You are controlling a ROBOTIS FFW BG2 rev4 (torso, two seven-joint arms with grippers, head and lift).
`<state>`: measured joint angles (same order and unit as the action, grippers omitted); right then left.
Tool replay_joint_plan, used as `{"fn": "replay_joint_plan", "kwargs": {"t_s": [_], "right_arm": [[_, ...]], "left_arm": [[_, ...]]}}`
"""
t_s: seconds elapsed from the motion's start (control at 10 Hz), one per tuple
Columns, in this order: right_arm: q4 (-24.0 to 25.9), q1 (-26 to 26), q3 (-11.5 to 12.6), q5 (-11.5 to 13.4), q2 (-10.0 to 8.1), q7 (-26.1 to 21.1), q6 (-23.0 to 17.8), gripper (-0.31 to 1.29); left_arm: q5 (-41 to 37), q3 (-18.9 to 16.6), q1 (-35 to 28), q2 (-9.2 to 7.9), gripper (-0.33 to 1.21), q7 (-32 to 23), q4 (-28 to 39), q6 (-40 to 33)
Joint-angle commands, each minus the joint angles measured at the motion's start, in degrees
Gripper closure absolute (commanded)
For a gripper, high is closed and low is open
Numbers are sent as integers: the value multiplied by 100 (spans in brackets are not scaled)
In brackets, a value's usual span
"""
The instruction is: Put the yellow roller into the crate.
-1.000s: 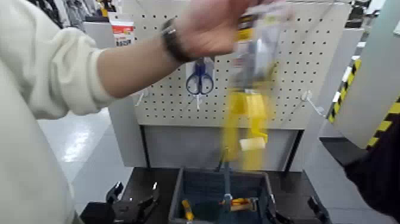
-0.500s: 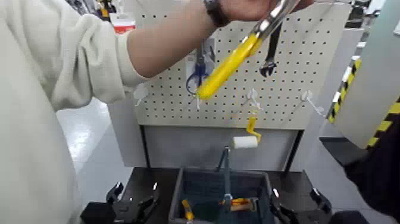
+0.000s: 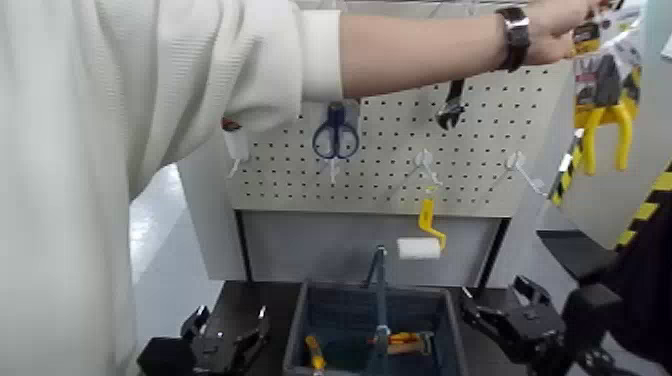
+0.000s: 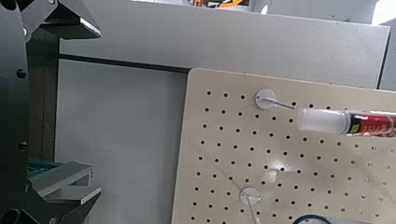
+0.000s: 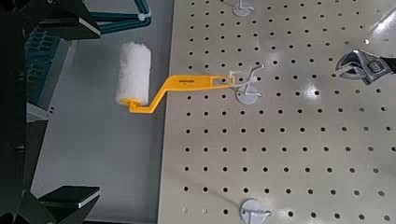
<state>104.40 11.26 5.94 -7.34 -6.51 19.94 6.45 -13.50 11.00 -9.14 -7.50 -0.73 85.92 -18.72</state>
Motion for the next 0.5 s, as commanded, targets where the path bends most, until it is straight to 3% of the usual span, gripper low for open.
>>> {"fn": "replay_joint_plan", "kwargs": {"t_s": [0.1,0.5], "right_arm": [[-192,-573,-5,-137,-386,362,506,12],[-755,-1469,-287,-374,-834,951,743,12]], "left_arm": [[-13,7,26,3,13,20,-14,0],[-21,16,62,-6,13,29,-40,-9]]}}
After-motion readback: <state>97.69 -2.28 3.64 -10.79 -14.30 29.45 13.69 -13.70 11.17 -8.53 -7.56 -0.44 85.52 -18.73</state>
